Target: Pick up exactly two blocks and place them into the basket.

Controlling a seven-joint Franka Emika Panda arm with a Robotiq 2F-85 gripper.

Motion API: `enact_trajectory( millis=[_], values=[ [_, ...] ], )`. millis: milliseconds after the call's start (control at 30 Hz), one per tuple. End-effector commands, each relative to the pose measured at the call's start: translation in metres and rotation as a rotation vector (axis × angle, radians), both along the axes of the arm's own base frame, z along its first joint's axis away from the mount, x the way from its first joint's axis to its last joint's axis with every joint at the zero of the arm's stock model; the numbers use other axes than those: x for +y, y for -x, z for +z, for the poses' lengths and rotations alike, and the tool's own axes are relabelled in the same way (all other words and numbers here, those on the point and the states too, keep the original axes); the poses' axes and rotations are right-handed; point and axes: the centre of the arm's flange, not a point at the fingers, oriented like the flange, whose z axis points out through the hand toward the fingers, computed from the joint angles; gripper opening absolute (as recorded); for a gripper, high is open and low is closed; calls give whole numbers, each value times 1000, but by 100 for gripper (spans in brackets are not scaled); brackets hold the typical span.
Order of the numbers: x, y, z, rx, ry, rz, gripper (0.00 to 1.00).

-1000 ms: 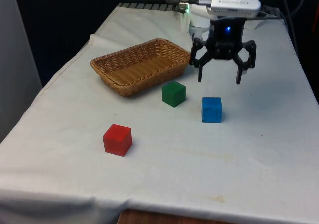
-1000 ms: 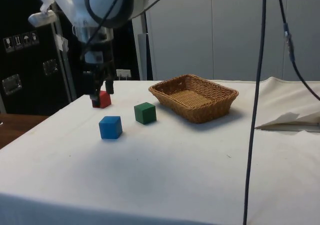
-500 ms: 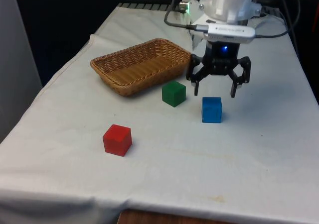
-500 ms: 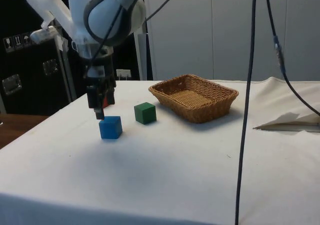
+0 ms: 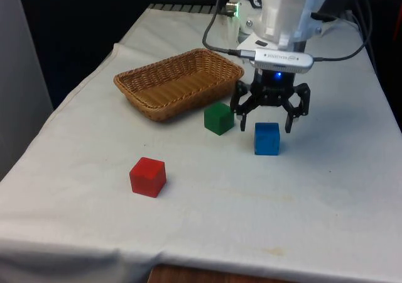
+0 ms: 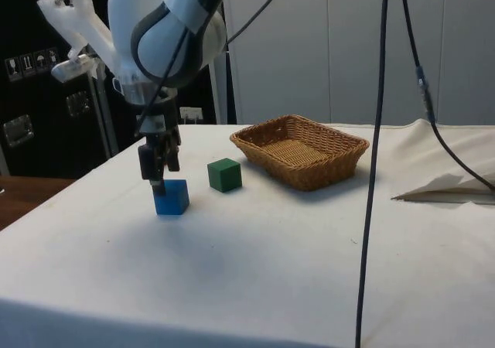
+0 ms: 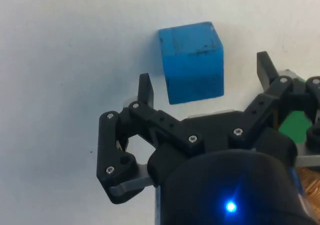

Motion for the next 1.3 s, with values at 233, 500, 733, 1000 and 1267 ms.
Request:
enact_trajectory(
  millis=[233, 500, 733, 1000, 1267],
  values=[
    [2, -4, -14, 4, -14, -9, 100],
    [1, -3, -17, 10, -13, -13, 97],
    [1, -3, -17, 11, -11, -13, 19],
    [0, -3, -16, 10, -11, -14, 1],
    [0, -2, 2, 8, -17, -39, 1]
  ],
)
